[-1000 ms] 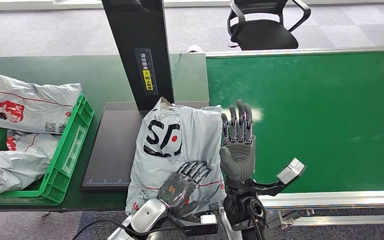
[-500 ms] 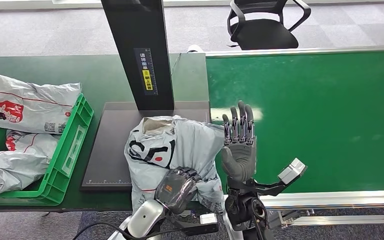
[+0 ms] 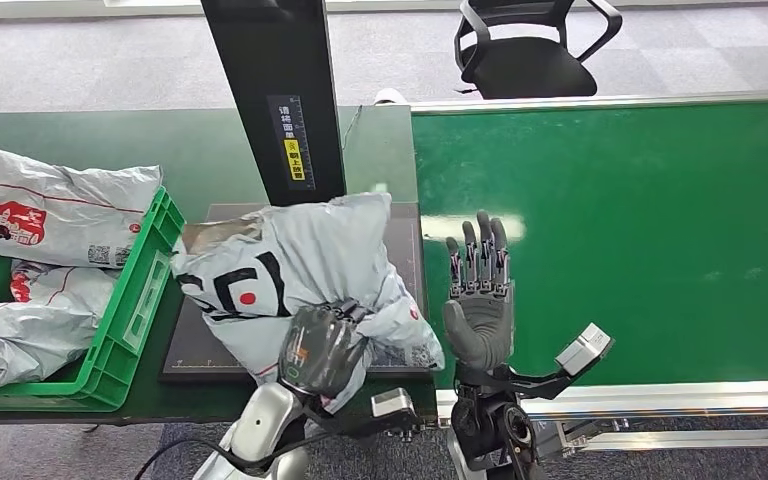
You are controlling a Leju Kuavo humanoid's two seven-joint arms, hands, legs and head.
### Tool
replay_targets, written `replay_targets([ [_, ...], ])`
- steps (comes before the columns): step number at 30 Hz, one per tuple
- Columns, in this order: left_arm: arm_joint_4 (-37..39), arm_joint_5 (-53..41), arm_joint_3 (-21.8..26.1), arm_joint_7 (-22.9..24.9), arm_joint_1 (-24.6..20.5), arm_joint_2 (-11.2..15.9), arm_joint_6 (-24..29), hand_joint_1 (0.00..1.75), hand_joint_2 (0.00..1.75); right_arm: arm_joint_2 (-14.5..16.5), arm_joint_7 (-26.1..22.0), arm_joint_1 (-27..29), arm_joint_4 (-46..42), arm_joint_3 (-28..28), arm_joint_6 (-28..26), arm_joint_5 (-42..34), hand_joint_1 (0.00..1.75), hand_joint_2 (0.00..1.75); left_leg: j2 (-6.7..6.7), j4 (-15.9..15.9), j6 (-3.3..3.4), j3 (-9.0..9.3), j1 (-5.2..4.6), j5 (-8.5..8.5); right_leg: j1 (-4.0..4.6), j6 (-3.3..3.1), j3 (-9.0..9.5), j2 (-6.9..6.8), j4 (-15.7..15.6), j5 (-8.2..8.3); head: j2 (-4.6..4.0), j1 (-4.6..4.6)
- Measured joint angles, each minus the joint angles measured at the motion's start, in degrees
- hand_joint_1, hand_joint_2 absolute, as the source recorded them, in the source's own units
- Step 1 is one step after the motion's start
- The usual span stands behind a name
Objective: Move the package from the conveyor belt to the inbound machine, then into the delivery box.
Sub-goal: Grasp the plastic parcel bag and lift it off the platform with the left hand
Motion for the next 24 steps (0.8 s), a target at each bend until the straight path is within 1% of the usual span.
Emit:
replay_targets([
  [4, -4.7, 0.6, 2.4, -0.5, 0.3, 0.7, 0.5, 1.75, 1.75, 0.0, 0.1, 0.4, -0.4, -0.3, 0.0, 0.2, 0.00, 1.75, 0.00, 0.0, 0.00, -0.02, 0.00, 0.00, 0.00, 0.00, -0.01, 0.00, 0.0, 0.00, 0.00, 0.02],
  [8, -9.6, 1.1, 4.8, -0.7, 1.3, 1.5, 4.6, 1.75, 1.75, 0.1, 0.1, 0.7, -0.8, -0.5, 0.0, 0.2, 0.00, 1.75, 0.02, 0.0, 0.00, -0.05, 0.00, 0.00, 0.00, 0.00, -0.04, 0.01, 0.0, 0.00, 0.00, 0.02],
  [10, -13.3, 1.6, 7.1, -0.9, 1.9, 2.1, 6.0, 1.75, 1.75, 0.1, 0.1, 0.9, -1.0, -0.6, 0.0, 0.2, 0.00, 1.75, 0.02, 0.0, 0.00, -0.05, 0.01, 0.00, 0.01, 0.00, -0.05, 0.01, 0.0, 0.00, 0.00, 0.00],
  [13, -18.5, 2.9, 11.2, -1.6, 2.6, 3.2, 6.5, 1.75, 1.75, 0.2, 0.1, 1.2, -1.5, -1.0, 0.0, 0.3, 0.00, 1.75, 0.01, 0.0, -0.01, -0.06, 0.02, 0.00, 0.02, 0.00, -0.07, 0.01, 0.0, 0.00, 0.00, 0.00],
  [19, -25.3, 6.5, 18.4, -4.1, 2.7, 5.0, 7.3, 1.75, 1.75, 0.5, 0.7, 1.8, -2.7, -1.8, 0.0, 0.4, 0.00, 1.75, 0.03, 0.0, -0.01, -0.06, 0.01, 0.01, 0.02, 0.00, -0.07, 0.01, 0.0, 0.00, 0.00, 0.03],
  [21, -27.4, 7.4, 20.6, -4.5, 2.2, 5.9, 7.6, 1.75, 1.75, 0.6, 0.9, 2.0, -2.9, -2.1, 0.0, 0.4, 0.00, 1.75, 0.03, 0.0, -0.01, -0.06, 0.01, 0.01, 0.01, 0.00, -0.07, 0.02, 0.0, 0.00, 0.00, 0.04],
  [24, -30.0, 8.9, 24.5, -4.9, 0.3, 8.3, 6.9, 1.75, 1.75, 0.7, 1.1, 2.4, -3.3, -2.4, 0.0, 0.5, 0.00, 1.75, 0.01, 0.0, -0.03, -0.05, 0.03, 0.02, 0.03, -0.01, -0.09, 0.01, 0.0, 0.00, 0.00, 0.02],
])
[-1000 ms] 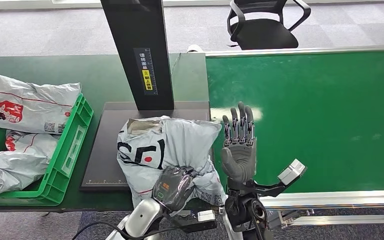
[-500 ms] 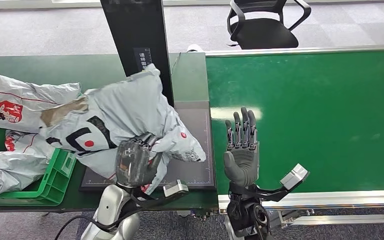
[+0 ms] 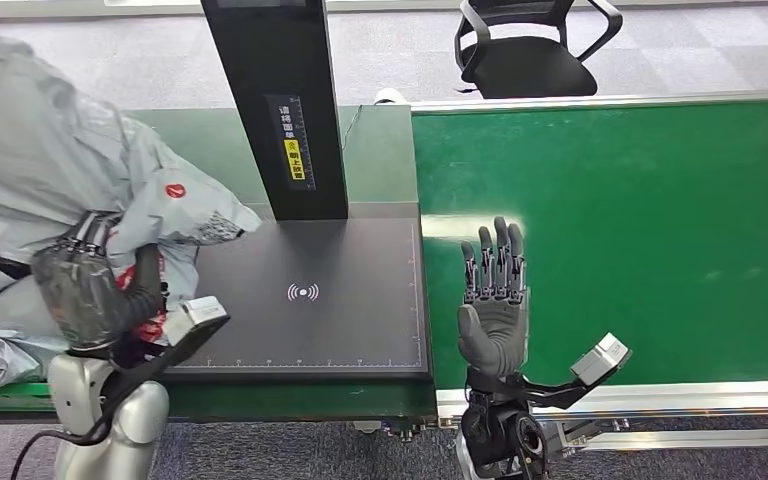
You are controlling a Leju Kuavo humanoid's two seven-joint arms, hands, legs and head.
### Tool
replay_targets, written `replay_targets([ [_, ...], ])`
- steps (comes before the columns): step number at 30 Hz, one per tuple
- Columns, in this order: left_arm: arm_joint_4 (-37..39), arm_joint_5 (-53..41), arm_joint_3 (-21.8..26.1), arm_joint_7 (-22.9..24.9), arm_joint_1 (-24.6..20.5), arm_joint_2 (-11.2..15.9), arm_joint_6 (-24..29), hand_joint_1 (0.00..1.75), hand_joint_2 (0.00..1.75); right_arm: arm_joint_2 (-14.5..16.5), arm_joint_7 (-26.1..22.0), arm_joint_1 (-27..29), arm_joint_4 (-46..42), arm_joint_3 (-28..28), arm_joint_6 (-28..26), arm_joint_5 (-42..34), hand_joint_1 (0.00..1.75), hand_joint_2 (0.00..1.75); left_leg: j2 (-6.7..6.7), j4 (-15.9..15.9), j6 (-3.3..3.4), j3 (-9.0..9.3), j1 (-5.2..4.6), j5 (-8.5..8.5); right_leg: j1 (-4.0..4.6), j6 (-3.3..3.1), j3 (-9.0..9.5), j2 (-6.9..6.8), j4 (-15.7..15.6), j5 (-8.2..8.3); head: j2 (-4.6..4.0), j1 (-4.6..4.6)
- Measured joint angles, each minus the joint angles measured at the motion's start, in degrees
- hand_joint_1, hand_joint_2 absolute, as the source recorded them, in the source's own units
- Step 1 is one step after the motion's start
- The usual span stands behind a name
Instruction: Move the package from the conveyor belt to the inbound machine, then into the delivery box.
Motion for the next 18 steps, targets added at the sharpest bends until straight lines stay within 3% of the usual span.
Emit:
replay_targets([
  [6, -0.9, 2.7, 7.9, -0.1, -7.1, 5.8, -5.6, 1.75, 1.75, 0.1, 0.0, 1.2, -1.0, -1.0, 0.3, 0.0, 0.00, 1.75, 0.07, 0.0, -0.06, 0.02, 0.07, 0.04, 0.07, -0.03, -0.01, 0.02, 0.0, 0.02, 0.00, -0.01],
  [11, 1.0, 2.5, 10.9, 1.4, -12.0, 9.1, -10.3, 1.75, 1.75, 0.3, 0.0, 1.4, -1.2, -1.4, 0.8, 0.0, 0.00, 1.75, 0.01, 0.0, -0.07, -0.01, 0.07, 0.06, 0.07, -0.04, -0.05, 0.01, 0.0, 0.02, 0.00, 0.04],
  [15, 12.5, 2.4, 13.2, 2.9, -22.9, 14.6, -17.5, 1.75, 1.75, 0.3, 0.0, 1.5, -1.2, -1.7, 2.3, -0.3, 0.00, 1.75, 0.07, 0.0, -0.19, -0.01, 0.12, 0.14, 0.12, -0.14, -0.14, 0.05, 0.1, 0.09, 0.00, 0.01],
  [18, 24.7, 1.3, 14.0, 3.6, -31.9, 18.5, -19.7, 1.75, 1.75, 0.2, -0.2, 1.6, -1.1, -2.0, 3.4, -0.6, 0.00, 1.75, 0.25, 0.0, -0.28, -0.07, 0.21, 0.21, 0.21, -0.25, -0.27, 0.15, 0.1, 0.17, 0.00, 0.01],
])
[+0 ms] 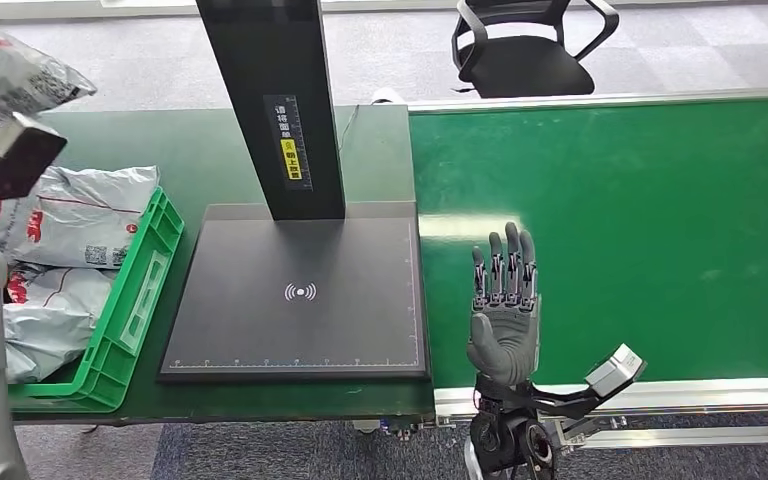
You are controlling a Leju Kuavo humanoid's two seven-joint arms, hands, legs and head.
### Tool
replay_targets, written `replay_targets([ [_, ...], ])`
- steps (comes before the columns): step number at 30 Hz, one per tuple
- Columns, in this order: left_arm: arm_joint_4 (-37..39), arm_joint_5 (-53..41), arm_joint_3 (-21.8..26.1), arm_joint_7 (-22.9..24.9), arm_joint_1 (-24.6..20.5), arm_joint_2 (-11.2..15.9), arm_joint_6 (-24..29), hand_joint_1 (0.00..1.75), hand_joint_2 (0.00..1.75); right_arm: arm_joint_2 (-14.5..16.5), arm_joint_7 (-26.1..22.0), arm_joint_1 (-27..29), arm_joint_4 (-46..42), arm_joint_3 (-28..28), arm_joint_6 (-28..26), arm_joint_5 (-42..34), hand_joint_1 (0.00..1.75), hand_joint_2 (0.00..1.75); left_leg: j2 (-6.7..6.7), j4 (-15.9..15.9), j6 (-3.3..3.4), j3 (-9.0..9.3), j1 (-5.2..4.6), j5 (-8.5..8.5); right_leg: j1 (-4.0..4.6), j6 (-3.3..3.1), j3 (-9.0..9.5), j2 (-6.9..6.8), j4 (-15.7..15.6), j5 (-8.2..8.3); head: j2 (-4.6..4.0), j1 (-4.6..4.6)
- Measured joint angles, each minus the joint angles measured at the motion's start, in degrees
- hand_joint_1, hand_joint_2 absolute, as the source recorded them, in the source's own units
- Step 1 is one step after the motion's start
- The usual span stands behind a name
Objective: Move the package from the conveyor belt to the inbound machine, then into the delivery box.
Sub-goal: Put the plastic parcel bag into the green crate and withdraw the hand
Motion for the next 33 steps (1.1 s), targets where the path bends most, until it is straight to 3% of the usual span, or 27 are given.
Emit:
replay_targets([
  [5, 18.3, -5.1, 0.0, 5.1, -11.3, 2.4, -1.3, 1.75, 1.75, -0.1, -0.5, 0.1, 0.4, -0.4, 1.0, -0.1, 0.00, 1.75, 0.00, 0.0, -0.02, -0.07, 0.03, 0.02, 0.03, -0.02, -0.02, 0.01, 0.0, 0.01, 0.00, 0.02],
  [9, 28.0, -8.7, 0.0, 9.7, -14.3, 2.6, -0.9, 1.75, 1.75, -0.1, -0.6, 0.3, 0.6, -0.5, 1.3, -0.2, 0.00, 1.75, 0.01, 0.0, -0.03, -0.13, 0.02, 0.00, 0.01, -0.02, -0.05, 0.01, 0.0, 0.01, 0.00, 0.01],
  [14, 35.0, -9.3, 0.8, 11.2, -13.7, 3.2, -0.2, 1.75, 1.75, -0.1, -0.7, 1.0, 0.6, -0.6, 1.4, -0.4, 0.00, 1.75, 0.00, 0.0, -0.03, -0.22, 0.03, 0.00, 0.02, -0.02, -0.15, 0.01, 0.0, 0.01, 0.00, 0.01],
  [18, 37.7, -9.2, 2.0, 10.6, -12.7, 3.9, -3.4, 1.75, 1.75, -0.1, -0.7, 1.4, 0.6, -0.7, 1.5, -0.4, 0.00, 1.75, 0.00, 0.0, -0.03, -0.25, 0.03, 0.00, 0.03, -0.02, -0.18, 0.01, 0.0, 0.01, 0.00, 0.02],
  [24, 39.3, -8.2, 3.7, 6.9, -10.8, 4.7, -8.0, 1.75, 1.75, 0.0, -0.4, 1.4, 0.6, -1.1, 1.5, -0.5, 0.00, 1.75, -0.02, 0.0, -0.03, -0.27, 0.02, 0.00, 0.02, -0.02, -0.19, 0.01, 0.0, 0.01, 0.00, 0.02],
  [33, 39.4, -8.4, 4.4, 6.3, -8.5, 4.5, -8.7, 1.68, 1.75, 0.0, 0.2, 1.3, 0.6, -1.4, 1.4, -0.4, 0.00, 1.75, -0.01, 0.0, -0.03, -0.27, 0.02, 0.00, 0.02, -0.02, -0.20, 0.00, 0.0, 0.01, 0.00, 0.02],
])
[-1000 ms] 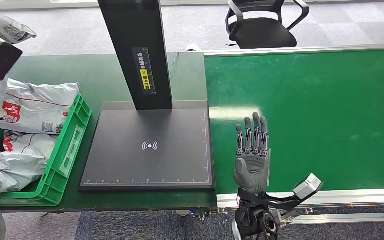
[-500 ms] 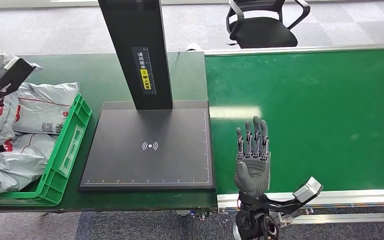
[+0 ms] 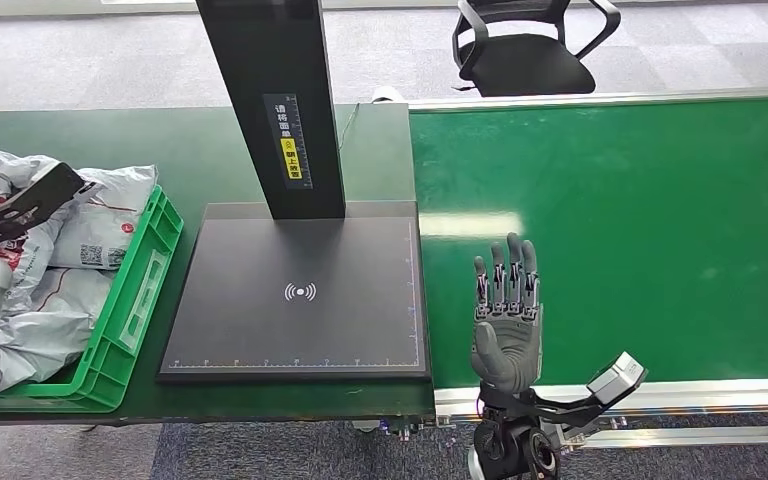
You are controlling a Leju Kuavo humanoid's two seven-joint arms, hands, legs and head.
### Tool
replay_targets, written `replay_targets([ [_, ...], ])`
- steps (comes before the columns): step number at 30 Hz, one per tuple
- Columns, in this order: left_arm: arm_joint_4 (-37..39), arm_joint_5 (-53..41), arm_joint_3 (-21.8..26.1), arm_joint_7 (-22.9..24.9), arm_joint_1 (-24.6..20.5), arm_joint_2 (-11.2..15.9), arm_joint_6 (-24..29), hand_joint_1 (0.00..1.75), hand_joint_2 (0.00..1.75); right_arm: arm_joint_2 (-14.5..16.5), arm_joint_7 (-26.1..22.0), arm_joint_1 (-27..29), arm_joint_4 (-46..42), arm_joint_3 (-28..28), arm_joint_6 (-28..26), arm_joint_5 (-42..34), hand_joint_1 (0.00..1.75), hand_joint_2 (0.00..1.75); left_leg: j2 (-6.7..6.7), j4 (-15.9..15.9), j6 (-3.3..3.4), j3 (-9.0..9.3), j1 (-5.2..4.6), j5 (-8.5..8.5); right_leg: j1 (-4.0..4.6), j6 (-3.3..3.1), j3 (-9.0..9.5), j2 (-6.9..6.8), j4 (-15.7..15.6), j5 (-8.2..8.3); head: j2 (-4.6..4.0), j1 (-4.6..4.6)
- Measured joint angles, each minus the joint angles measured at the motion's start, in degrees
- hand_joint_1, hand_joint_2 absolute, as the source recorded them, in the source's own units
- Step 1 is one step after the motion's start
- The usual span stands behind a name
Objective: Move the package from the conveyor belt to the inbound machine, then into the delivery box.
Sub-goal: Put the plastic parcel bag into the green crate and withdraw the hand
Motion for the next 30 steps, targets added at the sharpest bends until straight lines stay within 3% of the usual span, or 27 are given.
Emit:
replay_targets([
  [1, 0.0, 0.0, 0.0, 0.0, 0.1, 0.0, 0.0, 1.45, 1.75, 0.0, 0.0, 0.0, 0.0, -0.1, 0.0, 0.0, 0.00, 1.75, 0.00, 0.0, 0.00, 0.00, 0.00, 0.00, 0.00, 0.00, 0.00, 0.00, 0.0, 0.00, 0.00, 0.00],
  [4, 0.0, -0.1, 0.0, 0.0, 0.1, 0.0, -0.5, 0.21, 1.75, 0.0, 0.0, 0.0, 0.0, -0.1, 0.0, 0.0, 0.00, 1.75, 0.00, 0.0, 0.00, 0.00, 0.00, 0.00, 0.00, 0.00, 0.00, 0.00, 0.0, 0.00, 0.00, 0.00],
  [5, 0.0, -0.1, 0.0, 0.0, 0.1, 0.0, -0.7, 0.00, 1.75, 0.0, 0.0, -0.1, 0.0, -0.2, 0.0, 0.0, 0.00, 1.75, 0.00, 0.0, 0.00, 0.00, 0.00, 0.00, 0.00, 0.00, 0.00, 0.00, 0.0, 0.00, 0.00, 0.00],
  [15, 0.0, 0.2, 0.1, -0.6, 0.1, -1.0, -0.5, 0.00, 1.75, 0.0, 0.0, -0.5, 0.1, -0.5, 0.0, 0.0, 0.00, 1.75, 0.00, 0.0, 0.00, 0.00, 0.00, 0.00, 0.00, 0.00, 0.00, 0.00, 0.0, 0.00, 0.00, -0.01],
  [20, -1.3, 3.6, 1.0, -4.5, 0.4, -1.7, -0.4, 0.00, 1.75, 0.0, 0.0, -0.5, 0.3, -0.5, -0.4, 0.0, 0.00, 1.75, 0.00, 0.0, 0.00, 0.00, 0.00, 0.00, 0.00, 0.00, -0.01, 0.00, 0.0, 0.00, 0.00, -0.01],
  [24, -5.5, 8.0, 1.6, -7.6, 2.8, -3.3, -0.7, 0.00, 1.75, 0.0, 0.0, -0.7, 1.0, -0.6, -0.7, 0.0, 0.00, 1.75, 0.02, 0.0, 0.00, 0.00, -0.01, 0.00, -0.01, 0.00, -0.01, 0.01, 0.0, 0.00, 0.00, -0.01],
  [30, -11.2, 10.3, 1.6, -8.2, 6.3, -4.9, -1.3, 0.00, 1.75, 0.0, 0.0, -1.5, 2.2, -0.9, -1.0, 0.0, 0.00, 1.75, 0.00, 0.0, 0.00, -0.01, 0.00, 0.00, -0.01, 0.00, -0.02, 0.00, 0.0, 0.00, 0.00, -0.01],
])
